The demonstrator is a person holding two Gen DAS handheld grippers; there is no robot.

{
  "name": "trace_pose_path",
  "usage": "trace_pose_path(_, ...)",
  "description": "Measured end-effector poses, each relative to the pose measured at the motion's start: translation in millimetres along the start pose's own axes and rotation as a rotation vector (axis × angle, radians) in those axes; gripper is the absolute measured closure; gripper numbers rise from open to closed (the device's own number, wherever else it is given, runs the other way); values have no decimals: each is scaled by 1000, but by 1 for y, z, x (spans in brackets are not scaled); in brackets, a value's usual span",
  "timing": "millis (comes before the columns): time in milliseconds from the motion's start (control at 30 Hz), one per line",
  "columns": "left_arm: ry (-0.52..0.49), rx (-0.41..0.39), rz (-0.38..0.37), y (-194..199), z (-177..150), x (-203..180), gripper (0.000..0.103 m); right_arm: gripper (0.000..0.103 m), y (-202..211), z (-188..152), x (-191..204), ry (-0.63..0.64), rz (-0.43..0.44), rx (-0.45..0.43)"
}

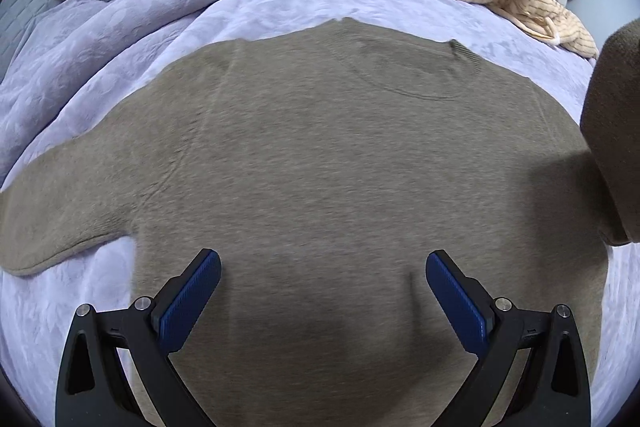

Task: Fold small clothes
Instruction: 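Carry the held sleeve with the right tool across the sweater body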

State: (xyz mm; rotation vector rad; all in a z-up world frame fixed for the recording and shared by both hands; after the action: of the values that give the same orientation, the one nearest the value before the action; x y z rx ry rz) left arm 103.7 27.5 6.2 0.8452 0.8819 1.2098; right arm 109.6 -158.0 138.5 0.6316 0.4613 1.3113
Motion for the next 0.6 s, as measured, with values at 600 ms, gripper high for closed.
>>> trace_pose_path(600, 187, -40, -16, 26, -25, 105, 0, 96, -56, -33, 140, 183, 44, 120)
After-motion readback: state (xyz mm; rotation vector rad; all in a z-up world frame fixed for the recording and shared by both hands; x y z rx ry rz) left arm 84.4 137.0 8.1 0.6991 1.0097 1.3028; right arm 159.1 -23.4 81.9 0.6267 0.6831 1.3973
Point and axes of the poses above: each gripper's, at about its wrist camera, not at the fingertips, and y roughly against the way its jaws point, x to its left, z to its top, the point moved 3 cm from there along -y, roughly the way its jaws point, and after that the axes turned 3 degrees about -z, right-handed, at the moved point
